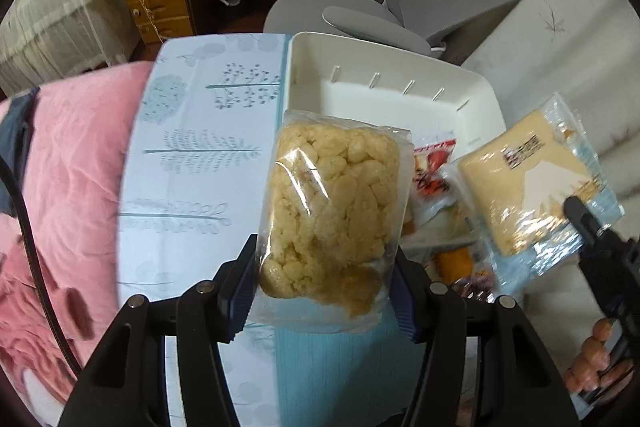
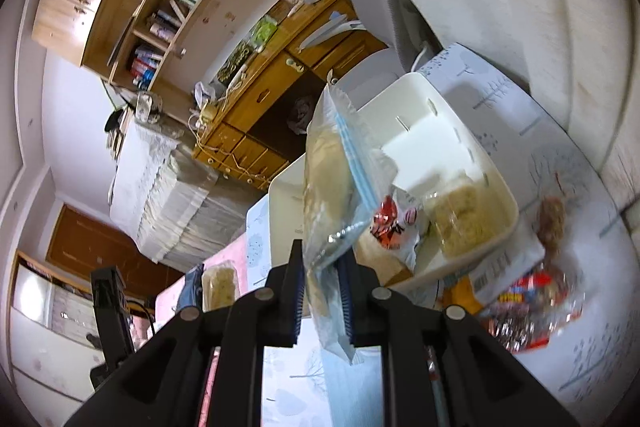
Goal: Organize snacks
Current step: 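Carry both packs over the white tray and open both tools, then reach both tools toward the pile of small snack packets beside the tray, then grasp the brown wafer packet with the left tool while the right tool grasps a red-striped packet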
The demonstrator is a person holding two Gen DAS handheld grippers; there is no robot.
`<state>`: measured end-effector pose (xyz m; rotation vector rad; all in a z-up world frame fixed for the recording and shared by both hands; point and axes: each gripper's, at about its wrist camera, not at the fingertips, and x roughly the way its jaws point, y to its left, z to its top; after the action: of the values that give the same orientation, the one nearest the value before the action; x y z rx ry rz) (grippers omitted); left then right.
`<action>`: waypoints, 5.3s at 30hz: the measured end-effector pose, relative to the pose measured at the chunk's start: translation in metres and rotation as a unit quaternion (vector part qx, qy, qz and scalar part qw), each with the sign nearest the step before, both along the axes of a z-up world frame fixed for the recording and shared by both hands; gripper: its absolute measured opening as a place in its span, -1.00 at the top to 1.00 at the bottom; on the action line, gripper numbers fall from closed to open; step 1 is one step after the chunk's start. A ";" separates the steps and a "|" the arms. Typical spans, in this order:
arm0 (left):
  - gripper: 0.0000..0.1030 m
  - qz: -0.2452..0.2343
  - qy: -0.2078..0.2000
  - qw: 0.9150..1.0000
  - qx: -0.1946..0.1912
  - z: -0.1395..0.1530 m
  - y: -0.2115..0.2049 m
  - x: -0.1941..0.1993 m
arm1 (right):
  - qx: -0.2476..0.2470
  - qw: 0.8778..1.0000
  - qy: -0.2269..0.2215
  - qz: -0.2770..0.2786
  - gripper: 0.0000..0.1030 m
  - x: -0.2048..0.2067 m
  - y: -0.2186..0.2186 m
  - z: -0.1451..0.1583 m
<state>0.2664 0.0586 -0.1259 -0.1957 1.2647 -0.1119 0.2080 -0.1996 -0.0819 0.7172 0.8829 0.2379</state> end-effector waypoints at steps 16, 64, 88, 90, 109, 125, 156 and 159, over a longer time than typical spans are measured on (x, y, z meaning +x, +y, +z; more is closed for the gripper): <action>-0.61 0.016 -0.005 0.999 -0.031 -0.008 -0.032 0.031 | -0.026 0.997 0.032 0.064 0.28 0.045 -0.008 -0.024; -0.61 -0.116 -0.009 0.992 -0.052 -0.013 -0.048 -0.136 | -0.169 0.980 0.067 -0.074 -0.20 -0.142 -0.021 -0.044; -0.61 0.136 0.081 0.985 -0.071 -0.070 -0.106 -0.113 | -0.318 0.920 -0.007 0.228 -0.35 -0.094 -0.037 -0.072; -0.61 0.160 0.091 0.980 -0.078 -0.078 -0.108 -0.111 | -0.326 0.910 -0.019 0.255 -0.35 -0.091 -0.037 -0.078; -0.52 0.311 0.208 0.919 -0.121 -0.162 -0.131 -0.092 | -0.432 0.781 -0.140 0.429 -0.35 -0.096 -0.015 -0.127; -0.39 0.345 0.230 0.903 -0.111 -0.185 -0.144 -0.070 | -0.436 0.733 -0.174 0.492 -0.35 -0.101 -0.002 -0.146; 0.49 0.344 0.217 0.909 -0.087 -0.156 -0.106 -0.123 | -0.384 0.768 -0.109 0.501 0.20 -0.100 -0.003 -0.140; 0.49 0.341 0.216 0.911 -0.082 -0.151 -0.097 -0.134 | -0.371 0.780 -0.101 0.494 0.20 -0.098 -0.002 -0.134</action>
<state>0.1324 -0.0384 -0.2773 -0.8326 1.5560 0.4545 0.1104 -0.2016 -0.2159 -0.5719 0.9782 0.8261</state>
